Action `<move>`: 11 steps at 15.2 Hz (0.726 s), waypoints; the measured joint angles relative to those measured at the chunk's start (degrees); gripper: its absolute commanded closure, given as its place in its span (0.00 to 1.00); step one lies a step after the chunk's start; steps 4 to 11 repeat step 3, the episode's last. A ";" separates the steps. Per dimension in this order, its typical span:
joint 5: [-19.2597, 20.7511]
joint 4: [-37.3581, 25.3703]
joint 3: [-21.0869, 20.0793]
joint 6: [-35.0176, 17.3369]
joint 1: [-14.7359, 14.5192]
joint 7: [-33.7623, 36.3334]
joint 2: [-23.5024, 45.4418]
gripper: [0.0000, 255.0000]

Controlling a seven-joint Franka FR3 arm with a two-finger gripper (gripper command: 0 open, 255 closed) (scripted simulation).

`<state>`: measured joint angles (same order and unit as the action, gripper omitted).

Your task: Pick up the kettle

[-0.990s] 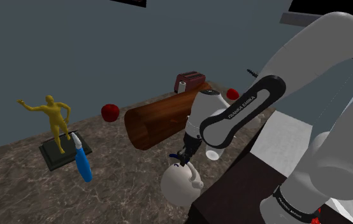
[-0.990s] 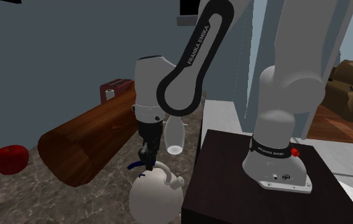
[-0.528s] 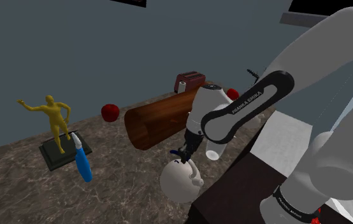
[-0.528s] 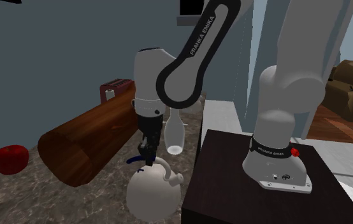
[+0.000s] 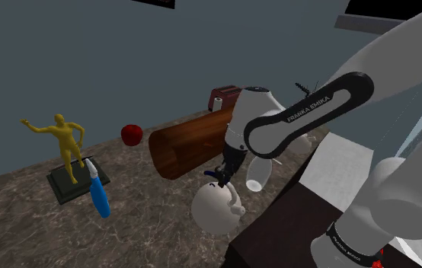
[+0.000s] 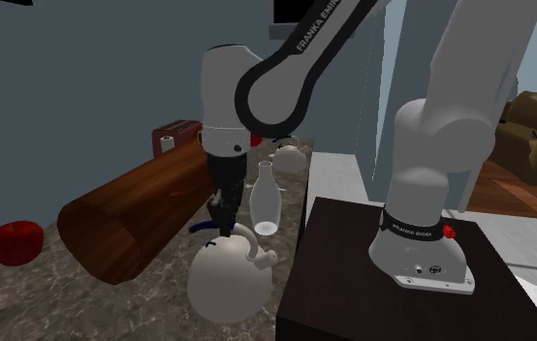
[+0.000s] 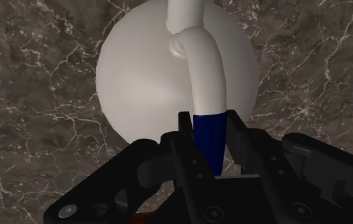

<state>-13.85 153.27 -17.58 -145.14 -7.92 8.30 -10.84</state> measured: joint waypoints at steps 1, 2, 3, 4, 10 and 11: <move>-0.15 0.00 0.10 0.99 -0.07 -0.06 -0.99 1.00; -0.16 -0.28 0.14 2.00 -0.10 0.03 -1.74 1.00; -0.21 -0.34 0.21 2.51 -0.12 -0.01 -2.19 1.00; -0.21 -0.34 0.21 2.51 -0.12 -0.01 -2.19 1.00; -0.21 -0.34 0.21 2.51 -0.12 -0.01 -2.19 1.00; -0.21 -0.34 0.21 2.51 -0.12 -0.01 -2.19 1.00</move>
